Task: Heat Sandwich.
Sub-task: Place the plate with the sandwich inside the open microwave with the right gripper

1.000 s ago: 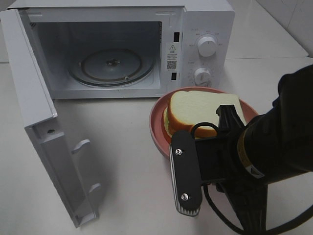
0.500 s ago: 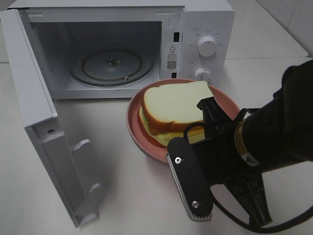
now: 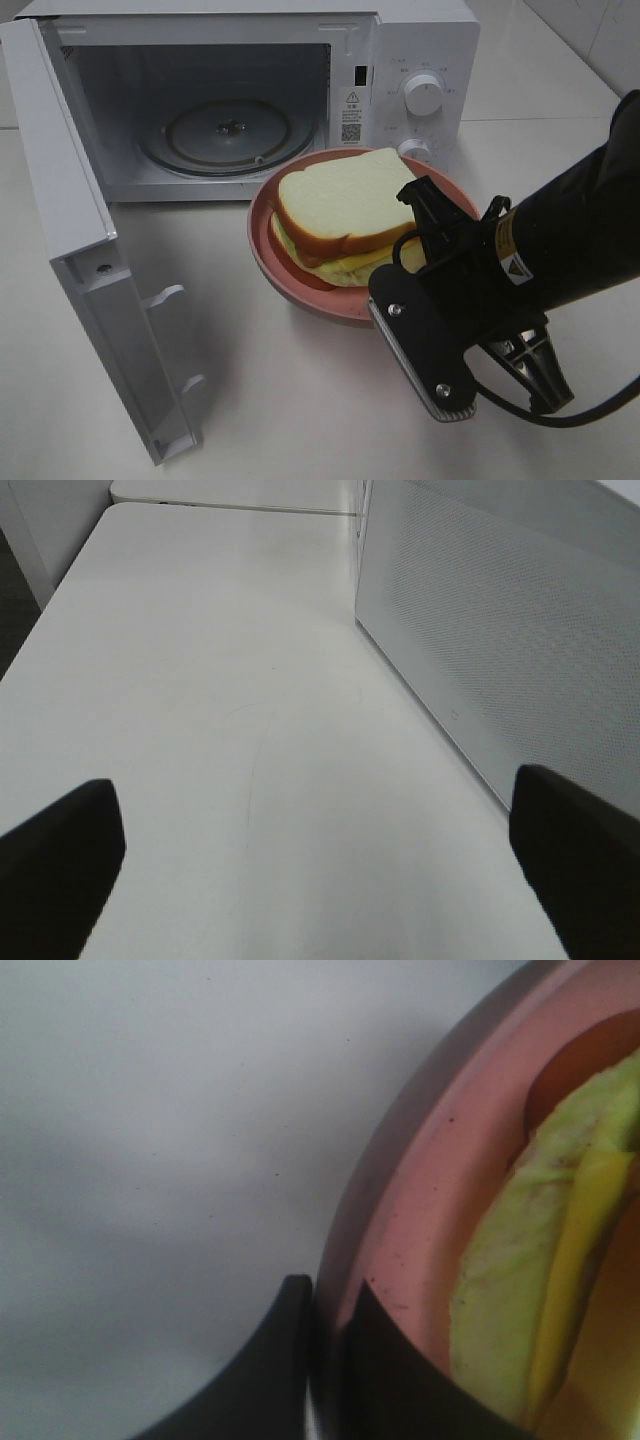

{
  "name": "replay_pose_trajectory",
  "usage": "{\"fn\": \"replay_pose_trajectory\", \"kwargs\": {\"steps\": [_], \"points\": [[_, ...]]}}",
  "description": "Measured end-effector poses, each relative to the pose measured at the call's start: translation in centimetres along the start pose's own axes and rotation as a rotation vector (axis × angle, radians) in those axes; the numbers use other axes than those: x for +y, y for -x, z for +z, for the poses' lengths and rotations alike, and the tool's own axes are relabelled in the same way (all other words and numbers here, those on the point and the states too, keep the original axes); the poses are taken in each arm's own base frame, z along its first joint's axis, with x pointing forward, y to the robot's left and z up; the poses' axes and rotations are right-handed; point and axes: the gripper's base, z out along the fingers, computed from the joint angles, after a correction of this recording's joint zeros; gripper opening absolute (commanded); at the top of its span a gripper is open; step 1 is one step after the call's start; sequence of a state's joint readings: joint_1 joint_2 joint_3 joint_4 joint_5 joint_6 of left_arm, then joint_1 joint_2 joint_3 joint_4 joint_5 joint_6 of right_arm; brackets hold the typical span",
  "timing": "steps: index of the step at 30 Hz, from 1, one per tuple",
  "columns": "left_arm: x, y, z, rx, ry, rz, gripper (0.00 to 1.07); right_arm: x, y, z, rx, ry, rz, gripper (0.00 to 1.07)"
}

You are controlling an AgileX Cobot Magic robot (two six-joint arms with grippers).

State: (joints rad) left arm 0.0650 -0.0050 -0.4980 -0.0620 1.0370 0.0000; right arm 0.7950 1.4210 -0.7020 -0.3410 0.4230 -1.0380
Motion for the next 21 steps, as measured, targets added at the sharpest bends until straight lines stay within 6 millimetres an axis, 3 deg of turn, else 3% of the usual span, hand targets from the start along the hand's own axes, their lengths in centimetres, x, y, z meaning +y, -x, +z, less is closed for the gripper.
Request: {"fn": "replay_pose_trajectory", "kwargs": {"steps": [11, 21], "points": [[0.0, 0.0, 0.0, 0.000, 0.000, 0.000, 1.01, -2.2, 0.2, -0.5, -0.020, -0.018, -0.050, 0.03], [0.0, 0.0, 0.0, 0.000, 0.000, 0.000, 1.01, -4.2, 1.3, 1.2, -0.068, 0.039, -0.067, 0.03]]}}
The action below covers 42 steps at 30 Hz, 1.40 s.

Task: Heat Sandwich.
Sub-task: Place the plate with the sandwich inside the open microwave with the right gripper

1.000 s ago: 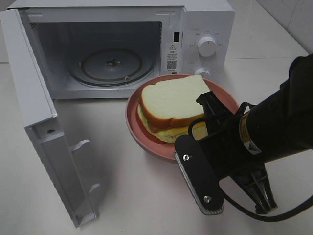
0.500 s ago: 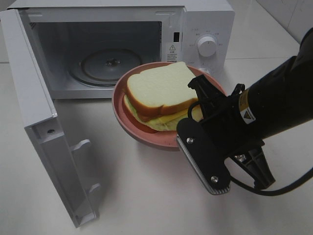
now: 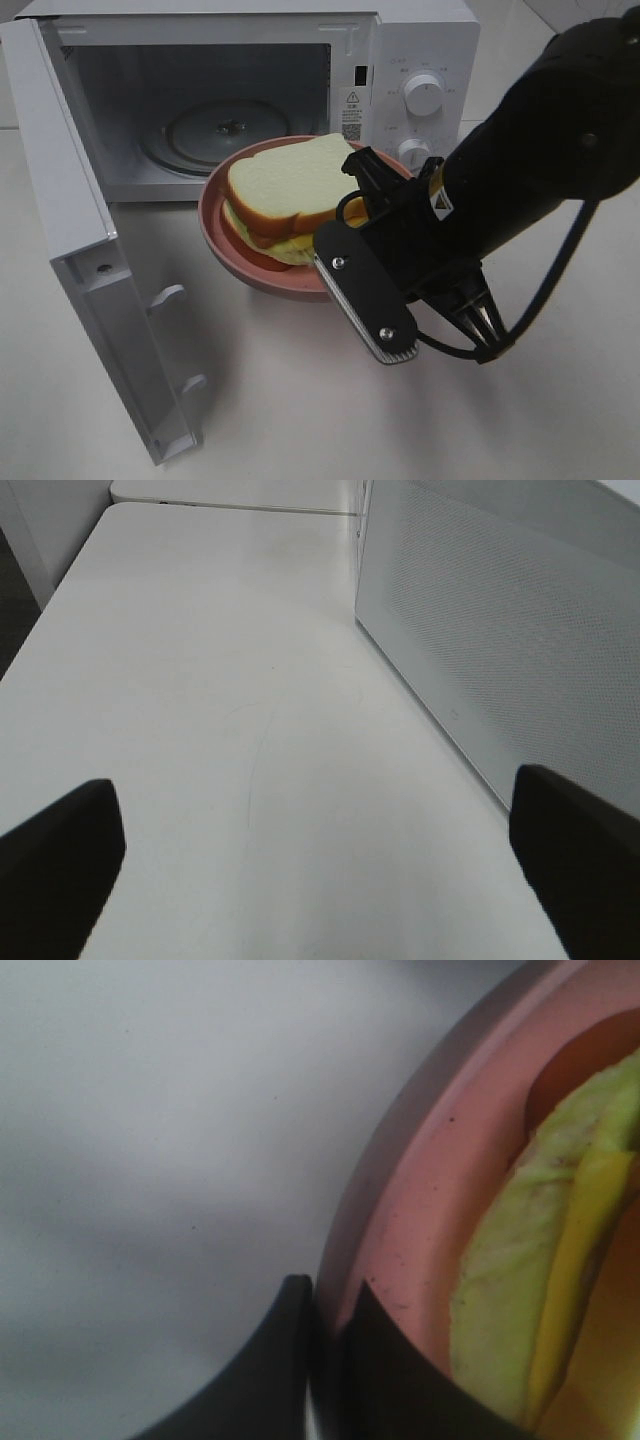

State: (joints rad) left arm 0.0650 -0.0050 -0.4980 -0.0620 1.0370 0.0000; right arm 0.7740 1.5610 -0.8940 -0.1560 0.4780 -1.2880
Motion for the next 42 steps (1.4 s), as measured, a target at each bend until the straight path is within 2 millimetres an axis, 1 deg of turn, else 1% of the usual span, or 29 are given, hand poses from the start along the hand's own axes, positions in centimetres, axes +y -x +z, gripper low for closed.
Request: {"fn": "replay_pose_trajectory", "kwargs": {"steps": [1, 3, 7, 8, 10, 12, 14, 17, 18, 19, 21, 22, 26, 29, 30, 34, 35, 39, 42], "points": [[0.0, 0.0, 0.0, 0.000, 0.000, 0.000, 1.01, -0.6, 0.2, 0.2, -0.006, 0.005, -0.013, 0.03], [0.0, 0.0, 0.0, 0.000, 0.000, 0.000, 1.01, -0.9, 0.3, 0.4, -0.008, 0.011, -0.018, 0.03], [0.0, 0.0, 0.0, 0.000, 0.000, 0.000, 1.01, -2.3, 0.6, 1.1, -0.008, 0.025, -0.029, 0.03], [0.0, 0.0, 0.0, 0.000, 0.000, 0.000, 1.01, -2.3, 0.6, 1.1, -0.008, 0.025, -0.029, 0.03], [0.0, 0.0, 0.0, 0.000, 0.000, 0.000, 1.01, -3.3, 0.7, 1.4, -0.007, 0.022, -0.038, 0.03], [0.0, 0.0, 0.0, 0.000, 0.000, 0.000, 1.01, -3.5, 0.7, 1.6, -0.007, 0.023, -0.041, 0.03], [0.0, 0.0, 0.0, 0.000, 0.000, 0.000, 1.01, -4.5, 0.6, 1.9, -0.003, 0.020, -0.032, 0.03], [0.0, 0.0, 0.0, 0.000, 0.000, 0.000, 1.01, -5.1, 0.4, 2.0, 0.000, 0.017, -0.026, 0.03], [0.0, 0.0, 0.0, 0.000, 0.000, 0.000, 1.01, -5.8, 0.3, 2.2, 0.002, 0.009, -0.025, 0.03], [0.0, 0.0, 0.0, 0.000, 0.000, 0.000, 1.01, -6.0, 0.2, 2.3, 0.003, 0.009, -0.024, 0.02], [0.0, 0.0, 0.0, 0.000, 0.000, 0.000, 1.01, -6.3, 0.3, 2.3, 0.003, 0.007, -0.027, 0.01], [0.0, 0.0, 0.0, 0.000, 0.000, 0.000, 1.01, -6.9, 0.3, 2.5, 0.006, 0.015, -0.029, 0.00], [0.0, 0.0, 0.0, 0.000, 0.000, 0.000, 1.01, -7.6, 0.3, 2.9, 0.011, 0.028, -0.032, 0.01], [0.0, 0.0, 0.0, 0.000, 0.000, 0.000, 1.01, -8.6, 0.5, 3.5, 0.012, 0.035, -0.029, 0.01], [0.0, 0.0, 0.0, 0.000, 0.000, 0.000, 1.01, -8.6, 0.5, 3.5, 0.012, 0.035, -0.029, 0.01], [0.0, 0.0, 0.0, 0.000, 0.000, 0.000, 1.01, -10.2, 0.7, 4.1, 0.011, 0.022, -0.027, 0.01], [0.0, 0.0, 0.0, 0.000, 0.000, 0.000, 1.01, -10.2, 0.7, 4.1, 0.011, 0.022, -0.027, 0.01], [0.0, 0.0, 0.0, 0.000, 0.000, 0.000, 1.01, -11.9, 1.0, 4.9, 0.015, 0.023, -0.024, 0.01], [0.0, 0.0, 0.0, 0.000, 0.000, 0.000, 1.01, -12.4, 1.0, 5.2, 0.017, 0.027, -0.023, 0.01]]}}
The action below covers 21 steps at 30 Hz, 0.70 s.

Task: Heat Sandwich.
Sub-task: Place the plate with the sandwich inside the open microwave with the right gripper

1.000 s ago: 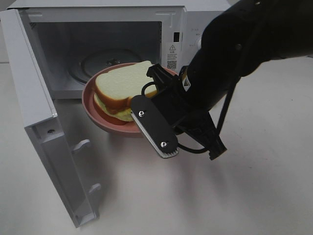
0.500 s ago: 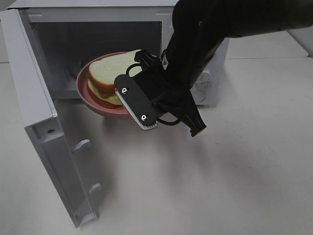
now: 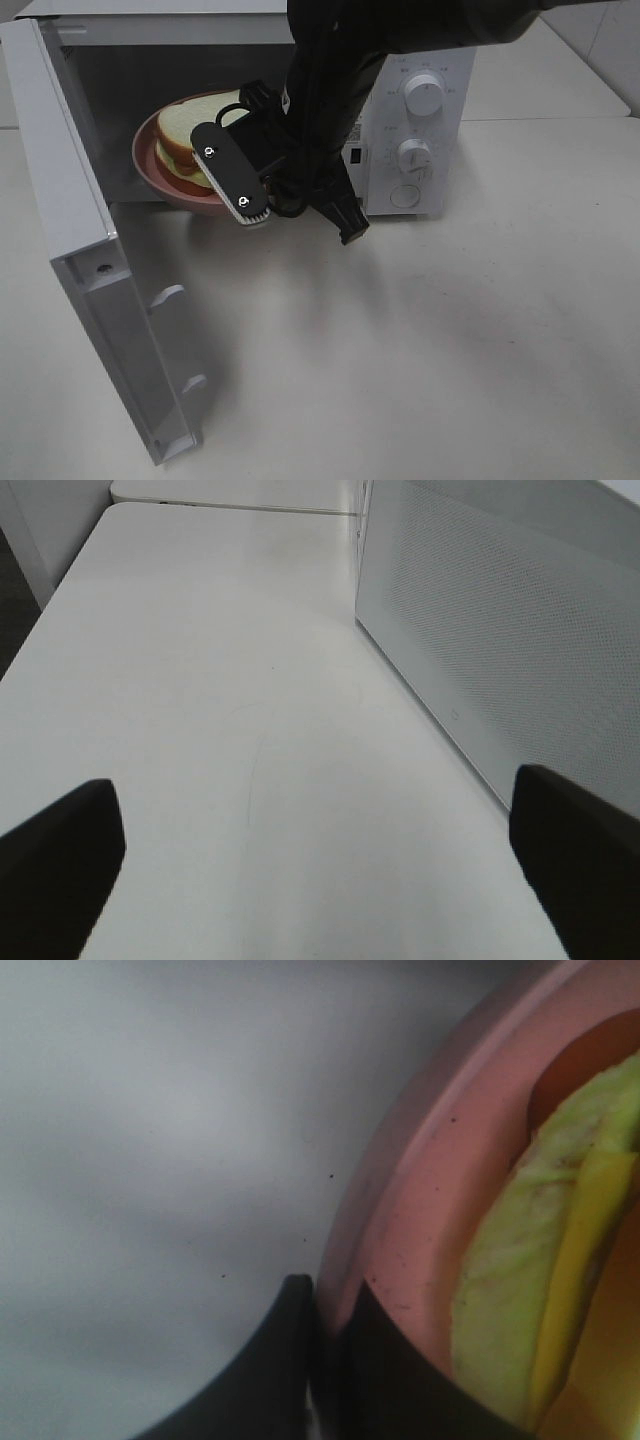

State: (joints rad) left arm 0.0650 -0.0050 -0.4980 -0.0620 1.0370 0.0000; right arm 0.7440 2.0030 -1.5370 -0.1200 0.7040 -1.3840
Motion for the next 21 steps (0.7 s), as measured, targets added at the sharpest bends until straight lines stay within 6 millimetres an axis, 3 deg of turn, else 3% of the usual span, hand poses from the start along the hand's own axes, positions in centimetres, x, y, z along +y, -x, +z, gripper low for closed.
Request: {"fn": "replay_pose_trajectory", "kwargs": {"steps": [21], "points": [[0.0, 0.0, 0.0, 0.000, 0.000, 0.000, 1.01, -4.8, 0.6, 3.2, 0.002, -0.034, 0.034, 0.01]]}}
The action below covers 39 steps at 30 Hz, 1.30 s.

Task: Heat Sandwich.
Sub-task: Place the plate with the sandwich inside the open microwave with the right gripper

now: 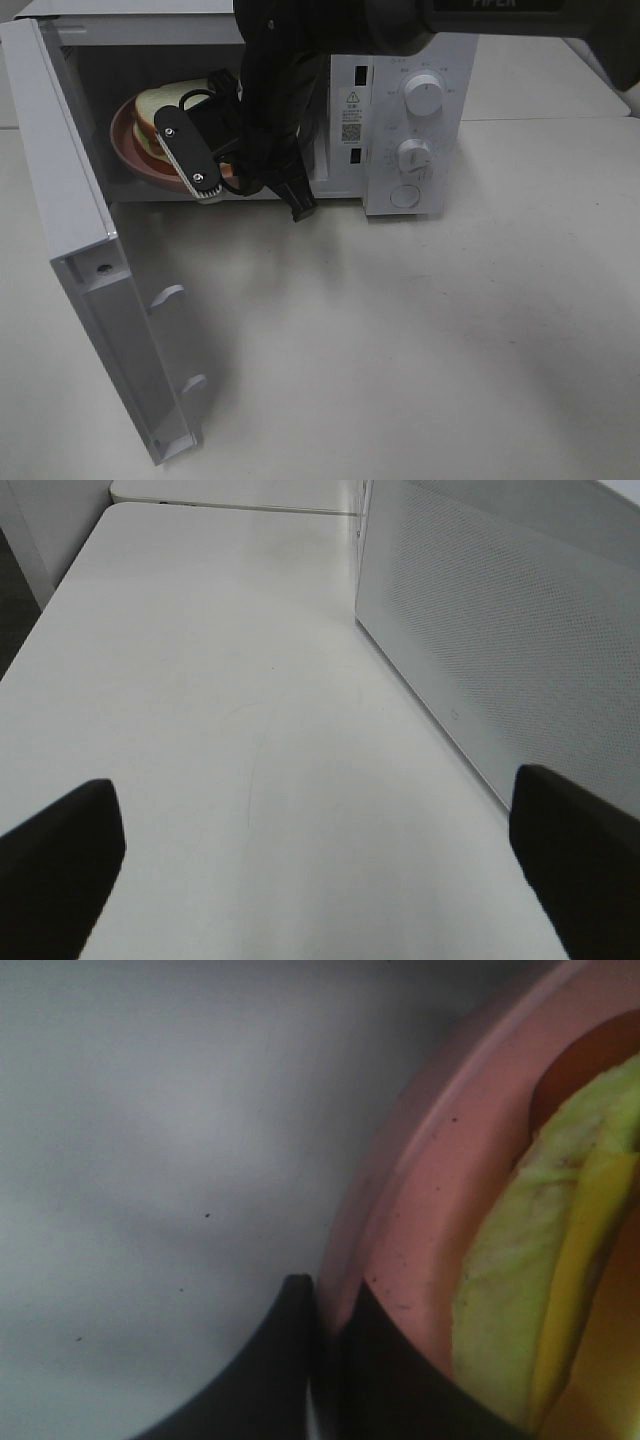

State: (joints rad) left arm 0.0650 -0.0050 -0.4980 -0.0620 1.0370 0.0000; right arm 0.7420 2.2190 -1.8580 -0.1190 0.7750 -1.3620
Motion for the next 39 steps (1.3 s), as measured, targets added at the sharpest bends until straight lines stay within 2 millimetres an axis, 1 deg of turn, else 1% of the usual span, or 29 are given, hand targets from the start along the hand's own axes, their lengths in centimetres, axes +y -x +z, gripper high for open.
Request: {"fn": "replay_pose_trajectory", "kwargs": {"steps": [1, 4, 5, 15, 20, 22, 26, 39], "points": [[0.0, 0.0, 0.0, 0.000, 0.000, 0.000, 1.01, -0.3, 0.1, 0.5, 0.001, 0.001, 0.013, 0.01], [0.0, 0.0, 0.0, 0.000, 0.000, 0.000, 1.01, -0.6, 0.1, 0.7, 0.002, 0.002, 0.017, 0.01], [0.0, 0.0, 0.0, 0.000, 0.000, 0.000, 1.01, -0.7, 0.2, 1.2, 0.003, 0.009, 0.027, 0.01], [0.0, 0.0, 0.0, 0.000, 0.000, 0.000, 1.01, -2.0, 0.1, 2.1, 0.019, -0.020, 0.081, 0.01], [0.0, 0.0, 0.0, 0.000, 0.000, 0.000, 1.01, -2.6, -0.6, 2.6, 0.031, -0.040, 0.139, 0.01], [0.0, 0.0, 0.0, 0.000, 0.000, 0.000, 1.01, -2.9, -1.1, 3.1, 0.049, -0.049, 0.169, 0.01], [0.0, 0.0, 0.0, 0.000, 0.000, 0.000, 1.01, -3.0, -1.5, 3.8, 0.066, -0.037, 0.190, 0.01], [0.0, 0.0, 0.0, 0.000, 0.000, 0.000, 1.01, -3.4, -1.5, 4.1, 0.066, -0.058, 0.215, 0.03]]}}
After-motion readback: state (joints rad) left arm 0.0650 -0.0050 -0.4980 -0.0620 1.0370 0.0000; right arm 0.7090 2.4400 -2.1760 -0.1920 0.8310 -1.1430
